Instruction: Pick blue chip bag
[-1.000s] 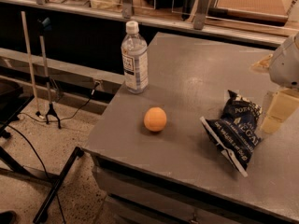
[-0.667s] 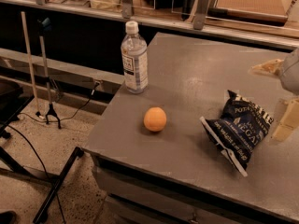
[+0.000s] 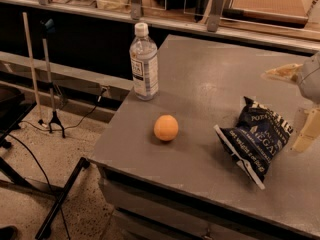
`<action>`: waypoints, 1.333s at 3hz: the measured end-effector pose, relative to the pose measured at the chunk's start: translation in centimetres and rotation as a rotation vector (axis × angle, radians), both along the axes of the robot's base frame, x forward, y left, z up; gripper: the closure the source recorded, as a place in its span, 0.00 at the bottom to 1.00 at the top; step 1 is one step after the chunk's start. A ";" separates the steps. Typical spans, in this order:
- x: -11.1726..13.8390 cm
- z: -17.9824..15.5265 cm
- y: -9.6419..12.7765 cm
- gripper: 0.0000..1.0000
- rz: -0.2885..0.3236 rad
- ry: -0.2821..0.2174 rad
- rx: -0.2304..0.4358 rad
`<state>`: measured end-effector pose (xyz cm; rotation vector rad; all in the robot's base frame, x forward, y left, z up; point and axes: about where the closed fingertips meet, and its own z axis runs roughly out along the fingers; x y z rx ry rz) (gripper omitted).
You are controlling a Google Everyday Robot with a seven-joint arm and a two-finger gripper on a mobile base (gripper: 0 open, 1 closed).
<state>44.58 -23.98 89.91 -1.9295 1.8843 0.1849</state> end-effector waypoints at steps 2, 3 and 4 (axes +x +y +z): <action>-0.2 -2.2 0.1 0.00 0.086 -0.186 0.011; -0.6 -2.4 0.4 0.00 0.183 -0.293 -0.008; -1.5 -1.9 1.4 0.00 0.298 -0.390 -0.023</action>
Offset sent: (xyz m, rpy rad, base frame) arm -0.0051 -0.0061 -0.0344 0.0136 -0.3787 0.2015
